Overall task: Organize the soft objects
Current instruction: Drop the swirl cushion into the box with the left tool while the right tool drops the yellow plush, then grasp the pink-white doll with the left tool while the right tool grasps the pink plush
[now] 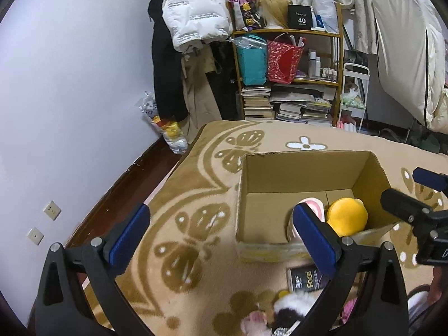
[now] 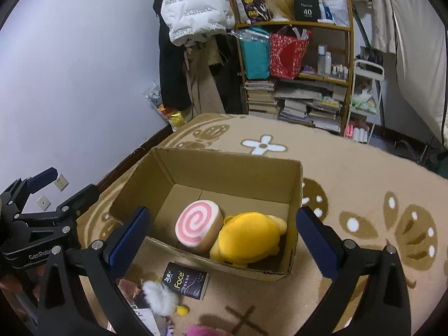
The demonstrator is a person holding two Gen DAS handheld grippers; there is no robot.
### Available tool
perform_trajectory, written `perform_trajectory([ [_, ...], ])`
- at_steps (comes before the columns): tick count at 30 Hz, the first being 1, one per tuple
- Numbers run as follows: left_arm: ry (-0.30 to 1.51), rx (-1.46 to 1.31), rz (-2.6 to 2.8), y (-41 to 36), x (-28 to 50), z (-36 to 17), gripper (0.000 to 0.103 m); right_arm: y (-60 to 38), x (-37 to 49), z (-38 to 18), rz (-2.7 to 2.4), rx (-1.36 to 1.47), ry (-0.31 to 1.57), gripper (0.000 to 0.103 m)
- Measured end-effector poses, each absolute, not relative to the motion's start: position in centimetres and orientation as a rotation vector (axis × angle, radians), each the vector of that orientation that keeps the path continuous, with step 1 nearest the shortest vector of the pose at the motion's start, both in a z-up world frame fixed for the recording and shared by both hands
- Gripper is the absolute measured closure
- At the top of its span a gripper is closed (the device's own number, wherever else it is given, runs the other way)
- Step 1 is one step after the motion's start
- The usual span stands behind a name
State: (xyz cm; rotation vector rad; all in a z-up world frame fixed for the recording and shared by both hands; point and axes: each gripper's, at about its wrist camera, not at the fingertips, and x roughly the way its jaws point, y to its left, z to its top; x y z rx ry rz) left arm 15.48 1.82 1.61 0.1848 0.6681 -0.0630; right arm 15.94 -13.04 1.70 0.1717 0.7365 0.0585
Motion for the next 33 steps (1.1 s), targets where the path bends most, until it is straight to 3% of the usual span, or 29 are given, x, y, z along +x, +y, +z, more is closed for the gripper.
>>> perform_trajectory([
  [15,0.737,0.136,-0.064,3.4,10.2,2.1,0.002,-12.1,10.6,2.9,0.075,0.112,0.78,0.0],
  [33,0.919,0.114,-0.048,3.9,7.4,-3.3,0.002,-11.2,7.1,-1.7,0.122,0.18,0.931,0.0],
])
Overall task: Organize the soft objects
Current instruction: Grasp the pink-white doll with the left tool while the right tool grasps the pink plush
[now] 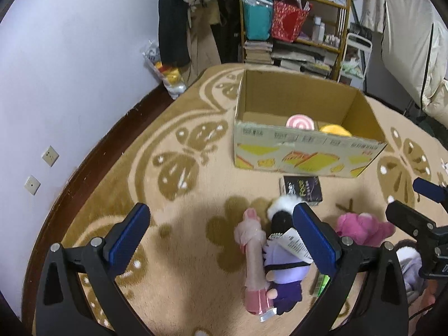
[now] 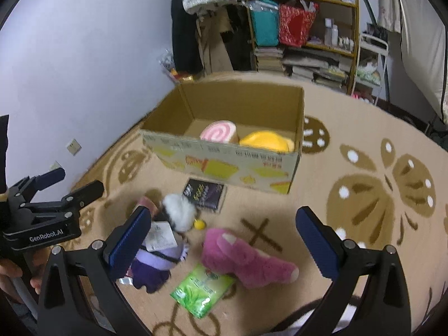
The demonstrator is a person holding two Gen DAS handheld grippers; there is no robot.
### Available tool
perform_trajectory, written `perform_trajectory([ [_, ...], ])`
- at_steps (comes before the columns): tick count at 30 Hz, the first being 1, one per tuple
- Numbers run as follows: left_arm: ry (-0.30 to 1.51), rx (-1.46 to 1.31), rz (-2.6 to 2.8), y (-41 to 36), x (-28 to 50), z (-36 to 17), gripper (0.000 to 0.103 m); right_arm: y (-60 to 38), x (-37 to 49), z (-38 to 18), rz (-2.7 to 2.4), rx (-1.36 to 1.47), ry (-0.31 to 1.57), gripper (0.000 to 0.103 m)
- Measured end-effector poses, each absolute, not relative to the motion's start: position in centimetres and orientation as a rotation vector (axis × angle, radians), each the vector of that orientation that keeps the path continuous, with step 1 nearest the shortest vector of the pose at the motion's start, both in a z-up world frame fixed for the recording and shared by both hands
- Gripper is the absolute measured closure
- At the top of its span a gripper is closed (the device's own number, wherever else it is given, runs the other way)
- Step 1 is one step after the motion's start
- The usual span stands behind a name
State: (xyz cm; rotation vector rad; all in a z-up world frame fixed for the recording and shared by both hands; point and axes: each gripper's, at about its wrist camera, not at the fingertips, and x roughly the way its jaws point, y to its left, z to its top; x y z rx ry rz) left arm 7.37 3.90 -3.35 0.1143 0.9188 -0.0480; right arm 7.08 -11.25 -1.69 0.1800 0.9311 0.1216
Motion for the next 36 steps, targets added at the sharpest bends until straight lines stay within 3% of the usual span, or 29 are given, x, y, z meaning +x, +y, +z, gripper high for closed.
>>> perform_trajectory([
  [36,1.202,0.194,0.002,4.1,10.5,-12.1,0.002,-10.6,10.1,-13.4,0.097,0.237,1.349,0.004],
])
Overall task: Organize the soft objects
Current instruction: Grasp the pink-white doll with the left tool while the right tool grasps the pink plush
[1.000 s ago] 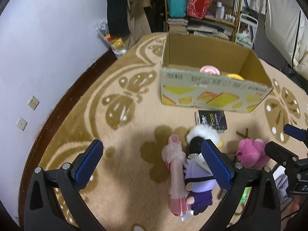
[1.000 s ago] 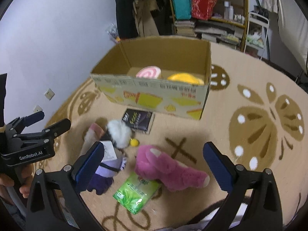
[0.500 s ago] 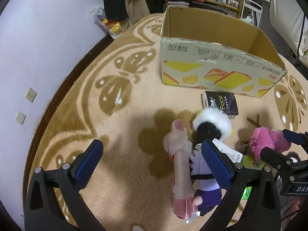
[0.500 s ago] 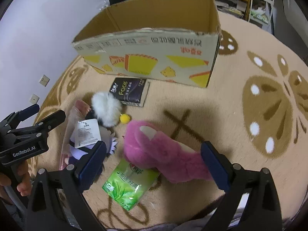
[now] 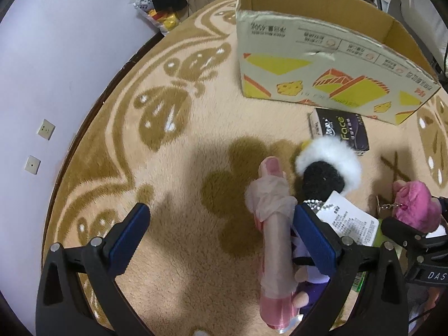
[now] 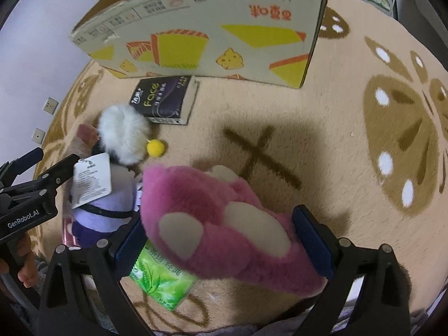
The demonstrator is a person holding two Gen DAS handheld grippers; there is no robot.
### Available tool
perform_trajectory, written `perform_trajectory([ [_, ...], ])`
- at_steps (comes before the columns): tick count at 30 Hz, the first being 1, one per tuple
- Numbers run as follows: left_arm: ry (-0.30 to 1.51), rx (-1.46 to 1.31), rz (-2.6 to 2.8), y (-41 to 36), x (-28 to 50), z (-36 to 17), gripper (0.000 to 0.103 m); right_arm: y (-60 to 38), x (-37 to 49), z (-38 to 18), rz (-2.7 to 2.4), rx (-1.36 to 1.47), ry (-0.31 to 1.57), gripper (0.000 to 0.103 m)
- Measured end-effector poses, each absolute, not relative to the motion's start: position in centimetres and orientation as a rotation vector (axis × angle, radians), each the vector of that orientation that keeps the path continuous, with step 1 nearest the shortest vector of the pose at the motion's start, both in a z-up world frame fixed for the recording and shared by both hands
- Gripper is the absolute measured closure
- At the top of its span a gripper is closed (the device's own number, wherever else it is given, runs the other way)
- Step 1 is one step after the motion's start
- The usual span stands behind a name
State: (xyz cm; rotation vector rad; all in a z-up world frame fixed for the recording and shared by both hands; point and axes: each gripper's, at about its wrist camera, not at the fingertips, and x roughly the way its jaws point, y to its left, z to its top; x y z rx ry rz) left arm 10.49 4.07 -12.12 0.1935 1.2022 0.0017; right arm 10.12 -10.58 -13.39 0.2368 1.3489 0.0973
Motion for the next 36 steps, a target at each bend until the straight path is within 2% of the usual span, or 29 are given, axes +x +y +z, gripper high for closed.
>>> perform_trajectory([
  [12,1.235,0.123,0.021,5.0,11.4,-13.5,0.002,-11.5,10.2,-13.2,0.099,0.28,1.309,0.018],
  [15,1.248,0.098,0.01,4.8,11.6,-13.7,0.01,-11.2,10.4,-12.9,0.087,0.265,1.277,0.022],
  [22,1.262,0.061,-0.011,4.3,11.9,-13.6,0.018,-11.0,10.8,-12.5,0.072,0.281,1.24,0.023],
  [32,1.23,0.093,-0.008,4.0,11.2,-12.4,0.018,-12.3,10.0,-11.9,0.067,0.303,1.234,0.023],
  [36,1.222,0.085,-0.014,4.0,11.0,-11.9,0.026,-12.2,10.0,-11.9,0.067,0.295,1.235,0.023],
])
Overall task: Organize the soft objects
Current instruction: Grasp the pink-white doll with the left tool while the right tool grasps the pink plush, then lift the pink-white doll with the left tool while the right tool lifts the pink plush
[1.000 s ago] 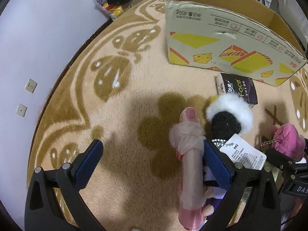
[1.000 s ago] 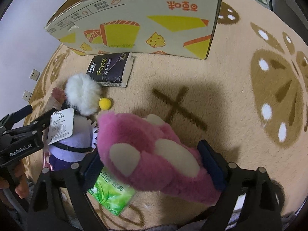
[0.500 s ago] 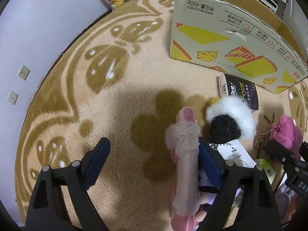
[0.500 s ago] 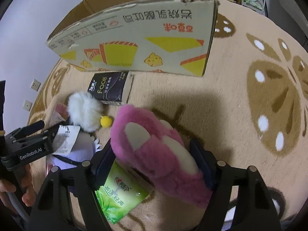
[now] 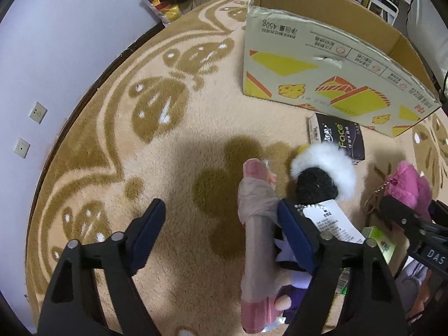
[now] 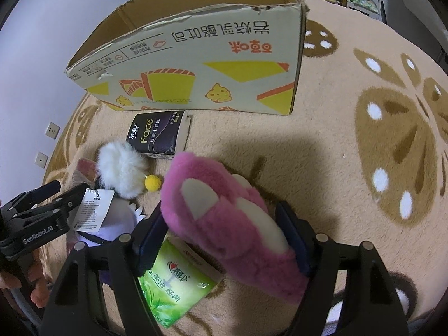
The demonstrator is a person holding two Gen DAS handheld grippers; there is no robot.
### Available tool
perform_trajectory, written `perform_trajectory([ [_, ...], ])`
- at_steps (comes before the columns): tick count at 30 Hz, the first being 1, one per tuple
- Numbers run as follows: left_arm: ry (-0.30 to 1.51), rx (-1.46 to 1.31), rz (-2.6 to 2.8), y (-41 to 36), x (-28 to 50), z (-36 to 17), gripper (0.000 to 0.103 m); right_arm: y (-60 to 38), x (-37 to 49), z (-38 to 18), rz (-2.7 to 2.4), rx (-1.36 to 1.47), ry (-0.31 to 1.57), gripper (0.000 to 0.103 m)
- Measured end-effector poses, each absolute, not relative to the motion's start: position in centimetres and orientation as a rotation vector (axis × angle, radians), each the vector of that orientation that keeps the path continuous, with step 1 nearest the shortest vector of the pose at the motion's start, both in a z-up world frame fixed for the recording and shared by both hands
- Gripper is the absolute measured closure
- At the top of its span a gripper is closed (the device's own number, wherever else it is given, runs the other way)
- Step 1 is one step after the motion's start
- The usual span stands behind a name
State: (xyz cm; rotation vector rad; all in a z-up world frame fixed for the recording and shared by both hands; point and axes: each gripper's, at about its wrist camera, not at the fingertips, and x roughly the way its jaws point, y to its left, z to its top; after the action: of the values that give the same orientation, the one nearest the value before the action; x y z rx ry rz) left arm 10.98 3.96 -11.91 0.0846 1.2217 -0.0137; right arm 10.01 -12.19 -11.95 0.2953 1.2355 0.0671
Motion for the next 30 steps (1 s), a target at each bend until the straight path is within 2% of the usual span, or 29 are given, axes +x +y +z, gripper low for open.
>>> perform_trajectory([
  [2,1.219,0.074,-0.026,4.0,10.8,-11.7,0.032,-11.9,10.1,-12.1,0.066,0.292,1.237,0.023],
  [4,1.225,0.056,-0.045,4.0,10.6,-11.6,0.053,-11.9,10.2,-12.1,0.065,0.288,1.236,0.023],
  [9,1.253,0.01,-0.073,4.1,10.5,-11.6,0.079,-11.7,10.2,-12.1,0.062,0.29,1.236,0.023],
  [10,1.253,0.011,-0.074,4.1,10.5,-11.7,0.081,-11.8,10.2,-12.1,0.062,0.29,1.236,0.023],
  [14,1.265,-0.009,-0.092,4.0,10.5,-11.8,0.082,-11.6,10.3,-12.1,0.063,0.285,1.236,0.023],
  [20,1.297,-0.05,-0.076,4.6,11.2,-12.8,0.076,-11.5,10.3,-12.2,0.066,0.288,1.236,0.023],
  [21,1.302,-0.067,-0.077,4.8,11.4,-13.0,0.074,-11.6,10.3,-12.2,0.067,0.288,1.237,0.023],
  [24,1.33,-0.105,-0.075,5.4,11.7,-13.8,0.056,-11.6,10.3,-12.3,0.068,0.282,1.24,0.023],
  [30,1.333,-0.091,-0.081,5.4,11.9,-14.3,0.055,-11.5,10.4,-12.4,0.069,0.277,1.243,0.023],
])
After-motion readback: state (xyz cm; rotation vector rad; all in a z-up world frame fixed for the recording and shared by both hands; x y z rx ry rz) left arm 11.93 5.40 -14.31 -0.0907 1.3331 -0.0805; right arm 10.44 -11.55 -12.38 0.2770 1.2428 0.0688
